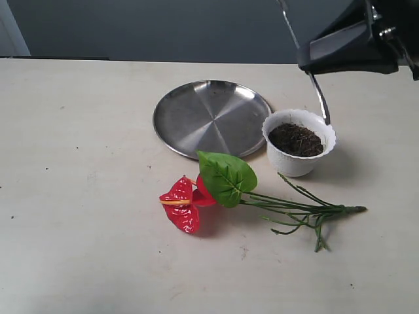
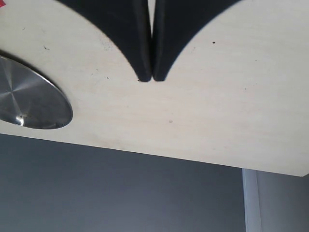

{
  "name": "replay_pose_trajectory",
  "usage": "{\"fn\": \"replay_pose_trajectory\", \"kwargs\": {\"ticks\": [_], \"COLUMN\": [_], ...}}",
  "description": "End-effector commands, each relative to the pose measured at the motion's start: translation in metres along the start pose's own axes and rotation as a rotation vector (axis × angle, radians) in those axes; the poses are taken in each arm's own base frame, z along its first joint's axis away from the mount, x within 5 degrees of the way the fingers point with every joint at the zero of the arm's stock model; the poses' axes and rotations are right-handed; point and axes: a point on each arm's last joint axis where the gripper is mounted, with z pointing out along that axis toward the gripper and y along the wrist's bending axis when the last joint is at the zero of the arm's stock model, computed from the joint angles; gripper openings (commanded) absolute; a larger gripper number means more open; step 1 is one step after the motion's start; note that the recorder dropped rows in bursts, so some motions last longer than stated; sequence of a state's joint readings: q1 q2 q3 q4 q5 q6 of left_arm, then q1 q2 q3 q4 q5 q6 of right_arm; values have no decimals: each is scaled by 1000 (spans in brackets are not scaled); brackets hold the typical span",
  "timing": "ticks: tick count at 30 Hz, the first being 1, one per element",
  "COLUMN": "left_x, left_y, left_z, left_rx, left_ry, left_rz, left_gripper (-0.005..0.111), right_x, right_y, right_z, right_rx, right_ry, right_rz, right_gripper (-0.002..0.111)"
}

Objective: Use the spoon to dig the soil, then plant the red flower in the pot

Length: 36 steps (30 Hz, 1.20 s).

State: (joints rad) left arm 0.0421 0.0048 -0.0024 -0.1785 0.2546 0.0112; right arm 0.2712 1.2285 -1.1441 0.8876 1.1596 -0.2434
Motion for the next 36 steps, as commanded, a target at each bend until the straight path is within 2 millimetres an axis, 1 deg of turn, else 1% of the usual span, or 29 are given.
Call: {"fn": "replay_pose_trajectory", "kwargs": {"ticks": [1,4,7,9,12,14,16,18,24,27,29,32,35,36], "left_x": [-1,-1,-1,-1,-1,-1,-1,-1,-1,-1,-1,-1,-1,-1], "left_y": [0,0,0,0,0,0,0,0,0,0,0,0,0,0], "left_z": [0,0,0,0,0,0,0,0,0,0,0,0,0,0], "left_rx": [6,6,6,6,6,6,6,6,6,6,6,6,6,6], "left_ry": [-16,-16,-16,-16,-16,-16,-16,-16,-16,-16,-16,-16,-16,-16], "left_rz": [2,2,2,2,2,2,2,2,2,2,2,2,2,2], "left_gripper": [0,0,0,0,0,0,0,0,0,0,0,0,0,0], "right_x": [-8,-13,-16,-18,-18,-15,-13,-18,-47,-54,-53,-44,-33,-30], "right_y": [-2,-7,-16,-24,-49,-67,-81,-89,-96,-103,-104,-102,-97,-94], "right_z": [3,7,14,19,25,26,26,26,31,34,41,58,68,68], "right_rx": [-25,-12,7,41,118,173,257,326,378,466,487,468,471,483], "right_ry": [-95,-130,-114,-89,8,119,222,244,218,228,250,309,359,366], "right_rz": [28,47,62,24,17,19,1,21,68,109,121,115,90,73], "right_gripper": [-1,-1,-1,-1,-1,-1,-1,-1,-1,-1,-1,-1,-1,-1]}}
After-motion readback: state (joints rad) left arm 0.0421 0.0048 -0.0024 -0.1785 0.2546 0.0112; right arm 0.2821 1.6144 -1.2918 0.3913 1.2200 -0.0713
